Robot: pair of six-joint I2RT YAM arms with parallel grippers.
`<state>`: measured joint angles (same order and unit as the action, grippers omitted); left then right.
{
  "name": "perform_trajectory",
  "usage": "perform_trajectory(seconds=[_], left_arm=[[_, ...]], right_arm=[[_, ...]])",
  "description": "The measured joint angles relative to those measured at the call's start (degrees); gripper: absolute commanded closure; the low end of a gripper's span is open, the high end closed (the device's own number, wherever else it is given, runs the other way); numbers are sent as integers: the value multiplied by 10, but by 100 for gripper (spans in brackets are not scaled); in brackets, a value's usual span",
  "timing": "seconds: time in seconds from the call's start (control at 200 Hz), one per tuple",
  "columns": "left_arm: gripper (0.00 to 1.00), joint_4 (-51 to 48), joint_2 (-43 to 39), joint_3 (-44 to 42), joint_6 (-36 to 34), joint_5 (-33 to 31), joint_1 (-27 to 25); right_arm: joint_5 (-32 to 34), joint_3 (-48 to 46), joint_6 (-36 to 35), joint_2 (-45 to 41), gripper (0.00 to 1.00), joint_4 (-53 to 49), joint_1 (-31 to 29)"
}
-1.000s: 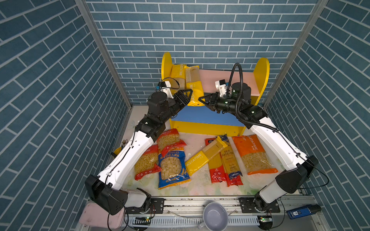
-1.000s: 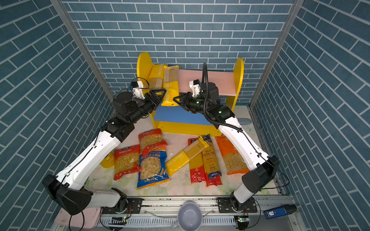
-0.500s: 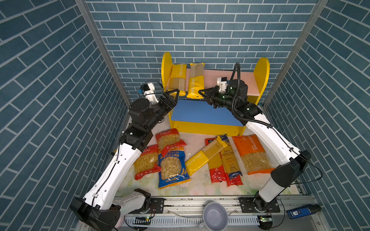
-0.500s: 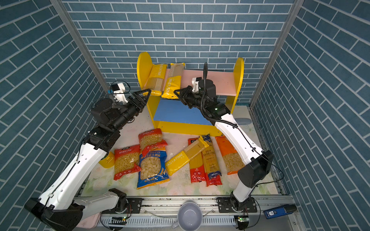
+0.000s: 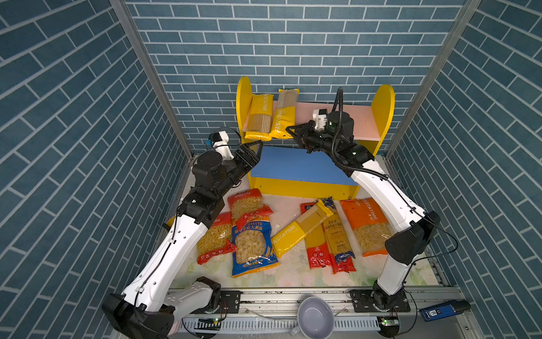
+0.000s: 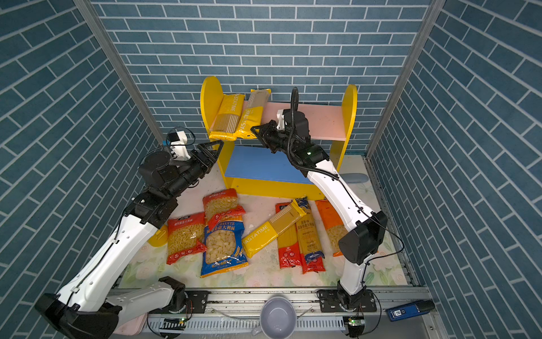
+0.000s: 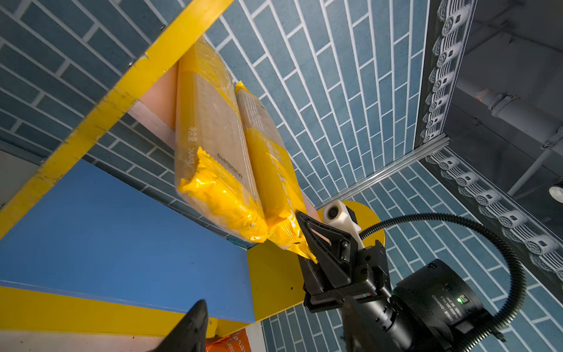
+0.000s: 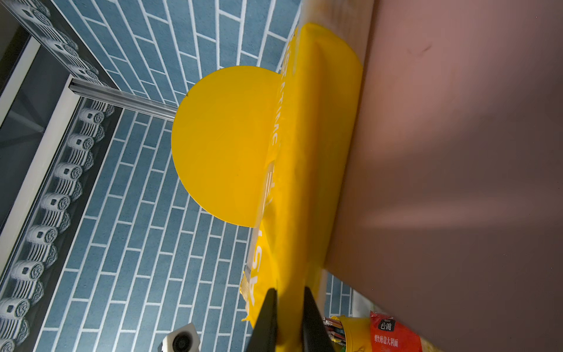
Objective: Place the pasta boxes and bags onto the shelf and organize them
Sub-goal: 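Release the pack and lower both grippers back toward the pasta pile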
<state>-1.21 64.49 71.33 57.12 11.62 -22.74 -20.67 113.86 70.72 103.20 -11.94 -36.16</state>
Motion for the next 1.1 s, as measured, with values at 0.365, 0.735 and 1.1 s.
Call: perform_trajectory(seconds=[0.365,0.735,1.1], left_arm=[[30,5,6,-1,1,0,0],[30,7,2,-29,1,0,0],[29,12,-26,-66,-13,2,0]], right_arm=[[-20,8,-5,0,94,-16,0],[-60,28,-23,0,65,-57,0],[-67,-24,-81,-50,34,-42,6]])
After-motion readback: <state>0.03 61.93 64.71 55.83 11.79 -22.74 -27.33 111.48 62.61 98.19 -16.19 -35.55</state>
